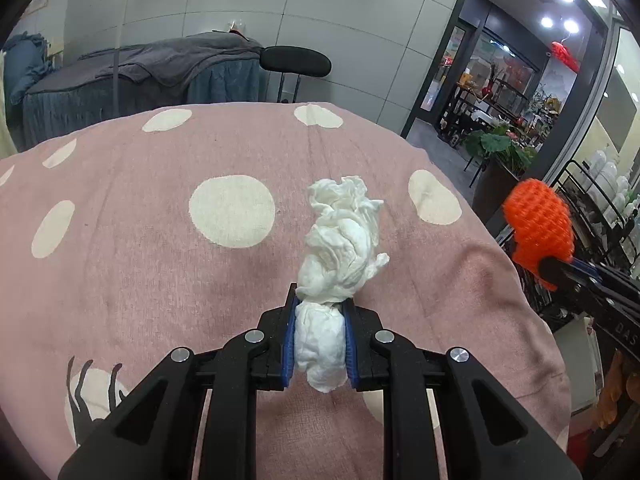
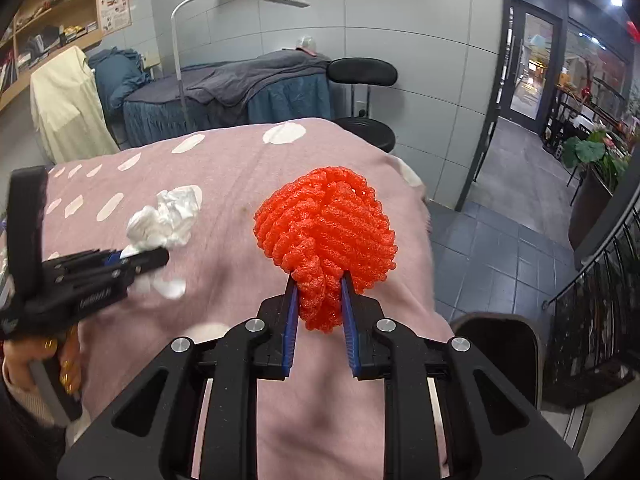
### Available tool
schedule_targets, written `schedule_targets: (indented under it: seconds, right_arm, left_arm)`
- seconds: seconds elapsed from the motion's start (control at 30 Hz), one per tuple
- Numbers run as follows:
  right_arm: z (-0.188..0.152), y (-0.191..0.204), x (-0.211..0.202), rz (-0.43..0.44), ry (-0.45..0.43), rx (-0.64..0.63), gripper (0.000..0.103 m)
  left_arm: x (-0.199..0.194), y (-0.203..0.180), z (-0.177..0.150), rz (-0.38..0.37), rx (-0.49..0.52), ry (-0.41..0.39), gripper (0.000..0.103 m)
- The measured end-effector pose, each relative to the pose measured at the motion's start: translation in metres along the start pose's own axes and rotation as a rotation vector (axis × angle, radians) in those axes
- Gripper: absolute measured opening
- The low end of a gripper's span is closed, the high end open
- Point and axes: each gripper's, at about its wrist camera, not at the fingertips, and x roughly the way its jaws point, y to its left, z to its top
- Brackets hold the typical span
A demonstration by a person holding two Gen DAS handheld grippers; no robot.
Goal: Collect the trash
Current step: 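Close the right gripper on the orange foam fruit net, then carry the orange net over the bin and open the right gripper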
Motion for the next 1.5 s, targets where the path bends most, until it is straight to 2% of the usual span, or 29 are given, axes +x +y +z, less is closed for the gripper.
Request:
schedule_targets:
  seconds: [0.33, 0.57, 0.73, 0.93, 1.17, 1.3, 1.4, 1.47, 1.5]
  right_arm:
    - [-0.067, -0.066, -0.040, -0.107, -0.030, 0.109, 0.021]
    - [-0.103, -0.105, -0.047, -0.153, -0.010, 0.194, 0.021]
    - [-0.119, -0.124, -0.035, -0.171, 0.020, 0.248, 0.021]
    - [-0.139, -0.154, -0.016, -0.209, 0.067, 0.307, 0.021]
    - [-0.167, -0.199, 0.032, -0.250, 0.166, 0.409, 0.021]
    - [-0.179, -0.217, 0.055, -0.239, 0.213, 0.469, 0.021]
    - [-0.182, -0.220, 0.063, -0.243, 0.223, 0.481, 0.031]
    - [-0.184, -0.222, 0.063, -0.249, 0.220, 0.491, 0.050]
    - [-0.185, -0.223, 0.062, -0.255, 0.215, 0.498, 0.055]
  left_arm:
    - [-0.006, -0.013, -0.003, 0.030, 0.020, 0.004, 0.019]
    - [-0.014, -0.045, -0.007, -0.001, 0.076, 0.012, 0.019]
    - [-0.019, -0.066, -0.008, -0.018, 0.118, 0.011, 0.019]
    - [-0.018, -0.095, -0.014, -0.073, 0.160, 0.036, 0.019]
    - [-0.014, -0.133, -0.021, -0.114, 0.235, 0.051, 0.019]
    - [-0.013, -0.148, -0.023, -0.127, 0.264, 0.058, 0.019]
    - [-0.011, -0.157, -0.026, -0.142, 0.267, 0.072, 0.019]
    - [-0.011, -0.161, -0.027, -0.153, 0.268, 0.080, 0.019]
    - [-0.010, -0.164, -0.028, -0.157, 0.272, 0.083, 0.019]
